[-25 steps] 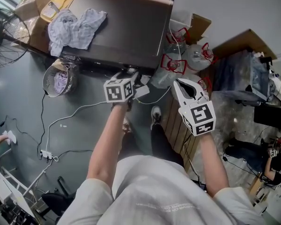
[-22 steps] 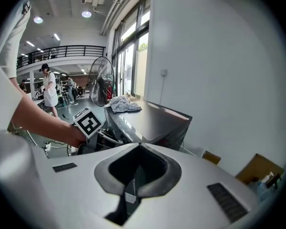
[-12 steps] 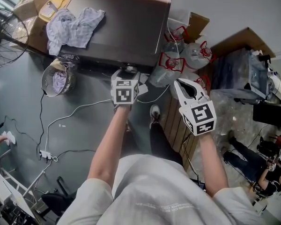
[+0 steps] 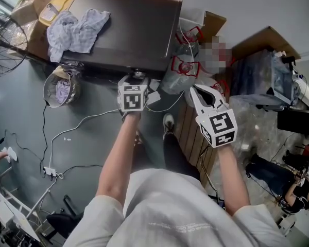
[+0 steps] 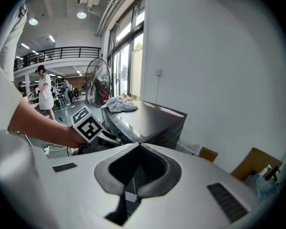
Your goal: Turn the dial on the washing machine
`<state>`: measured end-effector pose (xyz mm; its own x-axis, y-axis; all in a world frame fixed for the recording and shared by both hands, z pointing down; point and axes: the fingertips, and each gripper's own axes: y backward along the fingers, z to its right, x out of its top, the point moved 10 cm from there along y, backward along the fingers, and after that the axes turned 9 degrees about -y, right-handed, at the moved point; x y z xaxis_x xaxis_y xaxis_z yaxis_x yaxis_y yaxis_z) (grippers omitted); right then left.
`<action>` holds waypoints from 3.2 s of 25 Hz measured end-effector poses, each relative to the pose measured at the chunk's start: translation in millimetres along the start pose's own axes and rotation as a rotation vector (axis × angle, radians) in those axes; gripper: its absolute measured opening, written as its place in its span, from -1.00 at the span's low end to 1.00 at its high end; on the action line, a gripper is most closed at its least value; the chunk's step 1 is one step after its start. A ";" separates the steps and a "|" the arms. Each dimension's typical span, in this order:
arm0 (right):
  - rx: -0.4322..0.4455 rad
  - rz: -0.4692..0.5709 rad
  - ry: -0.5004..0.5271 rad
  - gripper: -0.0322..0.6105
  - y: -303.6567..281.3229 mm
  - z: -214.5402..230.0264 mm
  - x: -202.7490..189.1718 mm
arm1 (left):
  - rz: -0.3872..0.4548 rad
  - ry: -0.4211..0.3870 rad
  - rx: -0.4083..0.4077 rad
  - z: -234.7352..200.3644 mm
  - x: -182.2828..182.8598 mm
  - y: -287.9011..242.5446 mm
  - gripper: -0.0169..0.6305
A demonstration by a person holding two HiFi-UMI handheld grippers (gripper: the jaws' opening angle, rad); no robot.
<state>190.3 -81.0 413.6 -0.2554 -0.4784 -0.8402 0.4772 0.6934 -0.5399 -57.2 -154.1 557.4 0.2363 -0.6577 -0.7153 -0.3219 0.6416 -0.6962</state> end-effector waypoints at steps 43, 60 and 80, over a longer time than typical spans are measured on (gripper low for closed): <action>0.016 -0.023 -0.075 -0.86 -2.2 4.0 -8.8 | -0.027 -0.238 0.198 22.9 -8.7 -15.4 -0.09; 0.017 -0.016 -0.097 -0.86 -6.6 -3.4 -7.0 | 0.015 0.051 -0.027 -3.3 -7.7 -11.3 -0.10; 0.034 -0.005 -0.133 -0.86 -10.7 -8.1 -3.8 | 0.009 0.251 -0.222 -24.1 -10.4 -12.9 -0.10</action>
<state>179.3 -82.2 422.1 -0.1455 -0.5503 -0.8222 0.5051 0.6732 -0.5400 -77.6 -165.0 575.3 0.0086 -0.7470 -0.6648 -0.5211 0.5641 -0.6405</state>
